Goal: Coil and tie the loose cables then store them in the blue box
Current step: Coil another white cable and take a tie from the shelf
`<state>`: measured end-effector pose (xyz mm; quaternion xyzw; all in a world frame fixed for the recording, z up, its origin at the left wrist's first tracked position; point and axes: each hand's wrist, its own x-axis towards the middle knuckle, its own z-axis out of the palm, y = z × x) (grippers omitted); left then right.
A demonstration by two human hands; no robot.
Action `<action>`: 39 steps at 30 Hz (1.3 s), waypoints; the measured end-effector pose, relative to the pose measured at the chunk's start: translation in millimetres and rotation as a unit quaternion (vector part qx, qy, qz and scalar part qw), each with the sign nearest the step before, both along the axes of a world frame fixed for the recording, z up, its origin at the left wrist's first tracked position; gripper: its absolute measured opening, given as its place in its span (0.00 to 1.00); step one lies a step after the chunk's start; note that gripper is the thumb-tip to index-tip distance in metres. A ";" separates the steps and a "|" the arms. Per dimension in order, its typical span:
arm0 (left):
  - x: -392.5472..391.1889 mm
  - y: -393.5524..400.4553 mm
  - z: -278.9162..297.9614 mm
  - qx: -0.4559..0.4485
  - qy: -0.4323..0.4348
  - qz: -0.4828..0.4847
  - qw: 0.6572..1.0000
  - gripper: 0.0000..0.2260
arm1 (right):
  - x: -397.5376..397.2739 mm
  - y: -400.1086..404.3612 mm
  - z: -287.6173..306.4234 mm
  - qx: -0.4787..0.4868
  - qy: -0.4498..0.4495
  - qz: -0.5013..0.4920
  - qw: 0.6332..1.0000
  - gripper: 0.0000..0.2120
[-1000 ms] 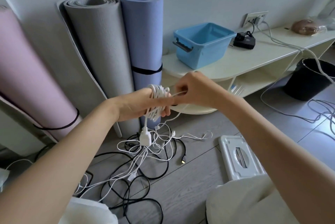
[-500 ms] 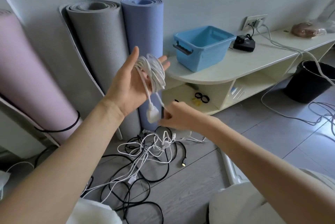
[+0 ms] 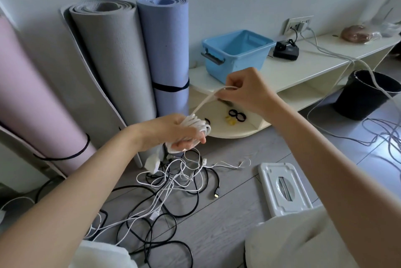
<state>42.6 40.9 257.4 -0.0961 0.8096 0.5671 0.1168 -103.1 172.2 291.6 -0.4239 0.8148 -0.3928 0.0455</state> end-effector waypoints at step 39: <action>-10.2 5.7 -5.4 0.132 -0.023 -0.040 0.990 0.11 | 12.6 -1.2 -1.4 0.029 -0.054 0.137 0.989 0.04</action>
